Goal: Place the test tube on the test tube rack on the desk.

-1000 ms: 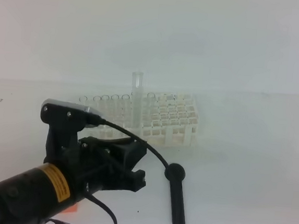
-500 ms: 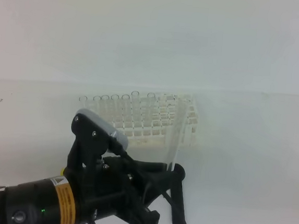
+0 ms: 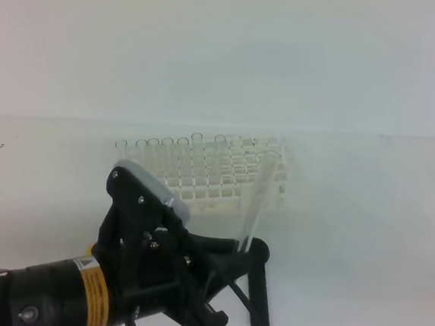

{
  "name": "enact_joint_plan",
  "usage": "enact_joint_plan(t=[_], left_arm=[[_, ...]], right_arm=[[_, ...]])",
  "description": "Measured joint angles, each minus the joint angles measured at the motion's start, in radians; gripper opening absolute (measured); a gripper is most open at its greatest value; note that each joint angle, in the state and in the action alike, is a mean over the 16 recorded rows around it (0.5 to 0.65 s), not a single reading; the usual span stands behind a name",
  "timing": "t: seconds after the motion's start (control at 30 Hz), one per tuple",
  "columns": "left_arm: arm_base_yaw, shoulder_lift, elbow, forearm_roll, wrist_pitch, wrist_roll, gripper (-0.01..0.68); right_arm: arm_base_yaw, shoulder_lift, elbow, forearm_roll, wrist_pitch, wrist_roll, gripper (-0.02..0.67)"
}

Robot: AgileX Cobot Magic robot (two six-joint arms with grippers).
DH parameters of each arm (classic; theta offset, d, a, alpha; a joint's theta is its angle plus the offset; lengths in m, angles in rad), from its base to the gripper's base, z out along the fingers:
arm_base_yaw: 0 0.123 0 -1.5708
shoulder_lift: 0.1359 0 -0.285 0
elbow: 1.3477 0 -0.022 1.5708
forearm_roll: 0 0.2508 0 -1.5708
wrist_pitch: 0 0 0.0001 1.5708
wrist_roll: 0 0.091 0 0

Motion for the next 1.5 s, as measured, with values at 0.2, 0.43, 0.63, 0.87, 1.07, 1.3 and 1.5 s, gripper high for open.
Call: enact_joint_plan(t=[0.2, 0.43, 0.63, 0.87, 1.07, 1.3, 1.5], left_arm=[[0.102, 0.014, 0.005, 0.02, -0.102, 0.065, 0.112], [0.315, 0.065, 0.035, 0.096, -0.39, 0.101, 0.112], [0.462, 0.129, 0.065, 0.169, -0.604, 0.066, 0.112], [0.518, 0.193, 0.081, 0.214, -0.669, 0.005, 0.112], [0.518, 0.215, 0.082, 0.269, -0.67, 0.058, 0.112], [0.518, 0.222, 0.082, 0.34, -0.67, 0.203, 0.112], [0.517, 0.222, 0.082, 0.344, -0.67, 0.271, 0.112]], right_arm=[[0.0, 0.06, 0.0, 0.079, 0.01, -0.063, -0.001], [0.0, 0.178, 0.0, 0.221, 0.05, -0.173, -0.001], [0.0, 0.306, -0.001, 0.356, 0.12, -0.319, -0.001], [0.0, 0.481, -0.015, 0.446, 0.225, -0.481, -0.001], [0.0, 0.609, -0.048, 0.454, 0.307, -0.562, -0.001], [0.001, 0.687, -0.115, 0.455, 0.36, -0.61, -0.001], [0.004, 0.716, -0.177, 0.455, 0.388, -0.624, 0.016]])
